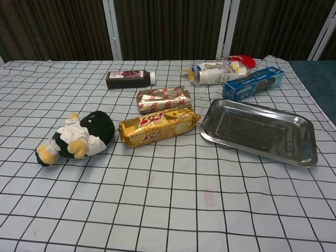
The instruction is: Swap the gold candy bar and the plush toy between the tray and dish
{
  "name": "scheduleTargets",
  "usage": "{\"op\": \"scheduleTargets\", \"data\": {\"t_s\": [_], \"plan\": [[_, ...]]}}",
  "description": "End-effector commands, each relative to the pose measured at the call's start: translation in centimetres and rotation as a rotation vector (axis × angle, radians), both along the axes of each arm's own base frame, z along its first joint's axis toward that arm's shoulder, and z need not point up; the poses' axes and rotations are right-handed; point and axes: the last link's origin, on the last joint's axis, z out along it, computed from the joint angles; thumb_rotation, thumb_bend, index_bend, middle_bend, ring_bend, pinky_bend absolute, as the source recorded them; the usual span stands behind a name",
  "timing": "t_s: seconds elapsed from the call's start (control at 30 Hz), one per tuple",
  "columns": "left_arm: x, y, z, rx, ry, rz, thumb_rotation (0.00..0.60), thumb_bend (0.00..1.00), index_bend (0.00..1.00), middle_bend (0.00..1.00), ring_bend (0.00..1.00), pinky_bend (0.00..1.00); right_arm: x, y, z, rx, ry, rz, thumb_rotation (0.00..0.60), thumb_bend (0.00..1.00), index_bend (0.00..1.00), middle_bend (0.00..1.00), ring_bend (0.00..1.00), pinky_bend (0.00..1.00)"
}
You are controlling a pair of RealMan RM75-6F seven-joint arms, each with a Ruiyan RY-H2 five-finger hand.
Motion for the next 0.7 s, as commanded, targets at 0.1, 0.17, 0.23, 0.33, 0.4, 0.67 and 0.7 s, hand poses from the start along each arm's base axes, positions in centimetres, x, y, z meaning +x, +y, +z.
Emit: {"op": "scheduleTargets", "data": {"t_s": [0.1,0.17,0.23,0.33,0.4,0.67,0.7], "plan": [[1.9,1.9,-1.2,-0.071,0.002,-0.021,0.600,0.43,0.03,0.08,0.04,0.25,-2.4,2.9,1.3,-0.076,0.032,-0.119,0.600,0.07,0.00,0.00,0.00,0.01],[2.8,2.7,-1.8,-0.099,0.005,-0.041,0.600,0.42,0.01,0.04,0.01,0.22,-3.0,3.3,1.5,-0.099,0.020,-0.161,0.600,0.07,0.00,0.00,0.00,0.01],[3.7,3.5,-2.5,-0.139,0.007,-0.054,0.600,0.42,0.00,0.01,0.00,0.17,-3.4,3.5,1.7,-0.113,-0.001,-0.194,0.600,0.07,0.00,0.00,0.00,0.01],[5.2,4.8,-3.5,-0.183,-0.009,-0.077,0.600,0.42,0.00,0.00,0.00,0.09,-3.8,3.9,2.0,-0.120,-0.032,-0.220,0.600,0.07,0.00,0.00,0.00,0.01],[6.0,5.6,-4.1,-0.206,-0.010,-0.092,0.600,0.41,0.00,0.00,0.00,0.08,-3.9,4.3,2.2,-0.127,-0.057,-0.222,0.600,0.07,0.00,0.00,0.00,0.01],[9.2,8.9,-7.8,-0.313,-0.057,-0.092,0.600,0.40,0.00,0.00,0.00,0.07,-3.6,5.4,2.9,-0.134,-0.117,-0.198,0.600,0.06,0.00,0.00,0.00,0.00],[9.5,9.2,-8.3,-0.326,-0.063,-0.086,0.600,0.40,0.00,0.00,0.00,0.06,-3.5,5.5,2.9,-0.134,-0.122,-0.194,0.600,0.06,0.00,0.00,0.00,0.00]]}}
